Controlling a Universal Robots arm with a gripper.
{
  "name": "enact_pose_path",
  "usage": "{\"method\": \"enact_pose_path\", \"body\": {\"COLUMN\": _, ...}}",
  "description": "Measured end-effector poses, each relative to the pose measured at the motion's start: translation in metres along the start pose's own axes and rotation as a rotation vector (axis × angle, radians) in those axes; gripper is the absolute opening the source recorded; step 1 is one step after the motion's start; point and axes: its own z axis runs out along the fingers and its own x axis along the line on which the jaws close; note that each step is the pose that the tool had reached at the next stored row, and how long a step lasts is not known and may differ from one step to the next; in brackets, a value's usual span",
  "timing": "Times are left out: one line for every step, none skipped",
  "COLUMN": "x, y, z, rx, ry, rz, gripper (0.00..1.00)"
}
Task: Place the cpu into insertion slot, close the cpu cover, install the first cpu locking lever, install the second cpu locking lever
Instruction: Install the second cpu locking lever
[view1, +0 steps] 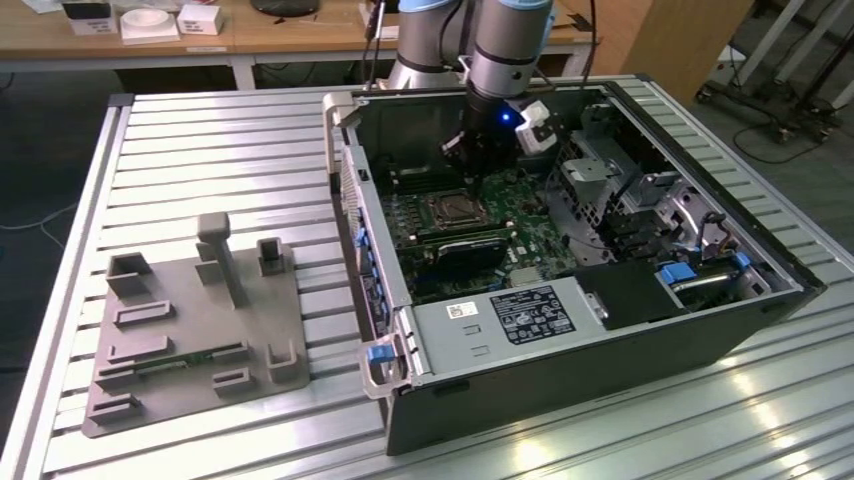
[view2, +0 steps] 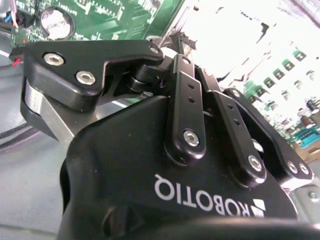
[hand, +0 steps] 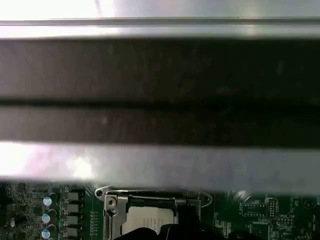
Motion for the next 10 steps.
{"method": "enact_pose_path", "body": {"x": 0.0000, "y": -0.0015, "z": 0.0000, "rx": 0.0004, "ry": 0.0001, "rz": 0.000, "gripper": 0.10}}
{"method": "enact_pose_path", "body": {"x": 0.0001, "y": -0.0027, "z": 0.0000, "rx": 0.0007, "ry": 0.0001, "rz": 0.000, "gripper": 0.10}}
{"method": "enact_pose_path", "body": {"x": 0.0001, "y": -0.0036, "z": 0.0000, "rx": 0.0007, "ry": 0.0001, "rz": 0.000, "gripper": 0.10}}
{"method": "enact_pose_path", "body": {"x": 0.0001, "y": -0.0041, "z": -0.0002, "rx": 0.0006, "ry": 0.0000, "rz": 0.000, "gripper": 0.10}}
{"method": "enact_pose_path", "body": {"x": 0.0002, "y": -0.0044, "z": -0.0010, "rx": 0.0009, "ry": 0.0002, "rz": 0.000, "gripper": 0.10}}
{"method": "enact_pose_path", "body": {"x": 0.0002, "y": -0.0045, "z": -0.0019, "rx": 0.0008, "ry": 0.0001, "rz": 0.000, "gripper": 0.10}}
{"method": "enact_pose_path", "body": {"x": 0.0002, "y": -0.0045, "z": -0.0032, "rx": 0.0007, "ry": 0.0001, "rz": 0.000, "gripper": 0.10}}
{"method": "enact_pose_path", "body": {"x": 0.0001, "y": -0.0046, "z": -0.0049, "rx": 0.0008, "ry": 0.0001, "rz": 0.000, "gripper": 0.10}}
{"method": "enact_pose_path", "body": {"x": 0.0001, "y": -0.0046, "z": -0.0066, "rx": 0.0007, "ry": 0.0000, "rz": 0.000, "gripper": 0.10}}
{"method": "enact_pose_path", "body": {"x": 0.0001, "y": -0.0046, "z": -0.0080, "rx": 0.0006, "ry": 0.0000, "rz": 0.000, "gripper": 0.10}}
